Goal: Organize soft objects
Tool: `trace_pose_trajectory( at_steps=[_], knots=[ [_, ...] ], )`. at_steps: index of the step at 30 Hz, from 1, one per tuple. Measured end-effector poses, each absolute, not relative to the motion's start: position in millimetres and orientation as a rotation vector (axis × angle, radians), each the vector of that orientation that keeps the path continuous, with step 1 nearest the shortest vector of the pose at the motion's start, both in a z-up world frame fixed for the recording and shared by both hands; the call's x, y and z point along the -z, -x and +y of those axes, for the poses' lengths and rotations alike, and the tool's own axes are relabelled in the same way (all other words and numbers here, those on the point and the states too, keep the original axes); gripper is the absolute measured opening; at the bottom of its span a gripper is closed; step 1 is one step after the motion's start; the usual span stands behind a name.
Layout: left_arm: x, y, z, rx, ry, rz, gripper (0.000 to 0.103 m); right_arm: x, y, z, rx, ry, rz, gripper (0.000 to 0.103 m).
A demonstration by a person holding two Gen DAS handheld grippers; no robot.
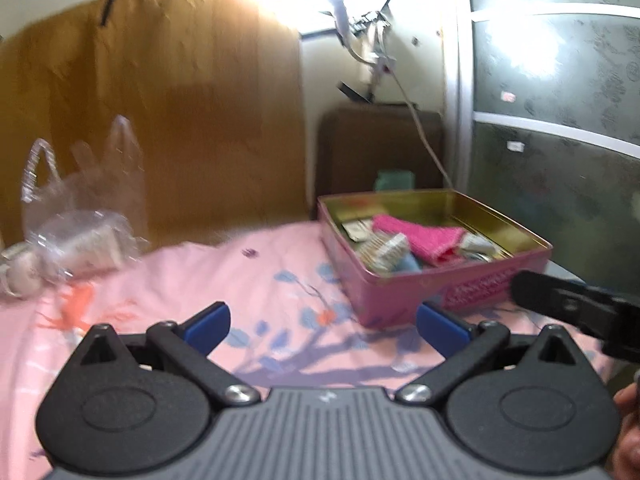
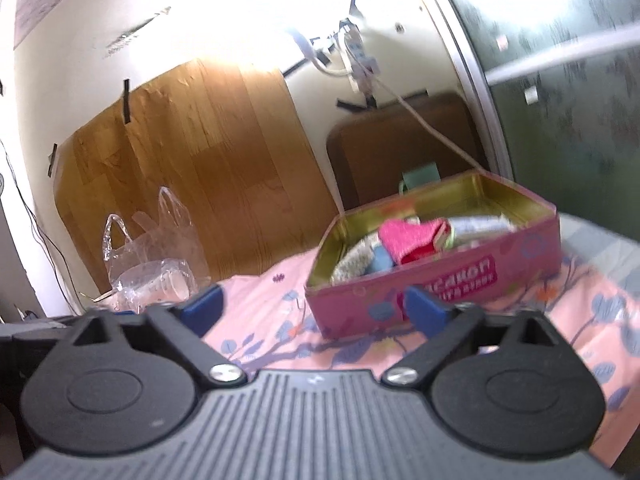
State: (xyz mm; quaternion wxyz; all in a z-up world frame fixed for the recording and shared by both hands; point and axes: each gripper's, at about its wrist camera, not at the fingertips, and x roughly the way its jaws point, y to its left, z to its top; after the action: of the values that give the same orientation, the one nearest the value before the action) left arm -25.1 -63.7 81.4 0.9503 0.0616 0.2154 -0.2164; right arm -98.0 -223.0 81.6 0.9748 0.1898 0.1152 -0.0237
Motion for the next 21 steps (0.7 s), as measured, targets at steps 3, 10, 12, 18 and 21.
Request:
trace_pose_trajectory(
  at_steps=[3, 10, 12, 18, 21],
  knots=[
    [-90.3, 27.6, -57.2, 0.383, -0.138, 0.39, 0.103, -91.3, 99.6, -216.0, 0.068, -0.339, 0.205, 0.103],
    [-100.3, 40.5, -42.2, 0.286, -0.155, 0.279, 0.103, -97.8, 98.0, -217.1, 0.166, -0.394, 0.144, 0.103],
    [-98.6, 39.6, -40.9, 0.299, -0.159, 0.29, 0.103, -96.6, 98.2, -220.3, 0.221, -0.44, 0.127, 0.103],
    [-90.4, 39.7, -41.0, 0.285, -0.181, 0.297, 0.103, -90.7, 84.6, -226.5, 0.233, -0.463, 0.203, 0.103],
    [-88.7, 41.3, -41.1, 0.278, -0.193, 0.28, 0.103, -86.8, 74.6, -223.6, 0.204, -0.433, 0.261, 0.103]
  ],
)
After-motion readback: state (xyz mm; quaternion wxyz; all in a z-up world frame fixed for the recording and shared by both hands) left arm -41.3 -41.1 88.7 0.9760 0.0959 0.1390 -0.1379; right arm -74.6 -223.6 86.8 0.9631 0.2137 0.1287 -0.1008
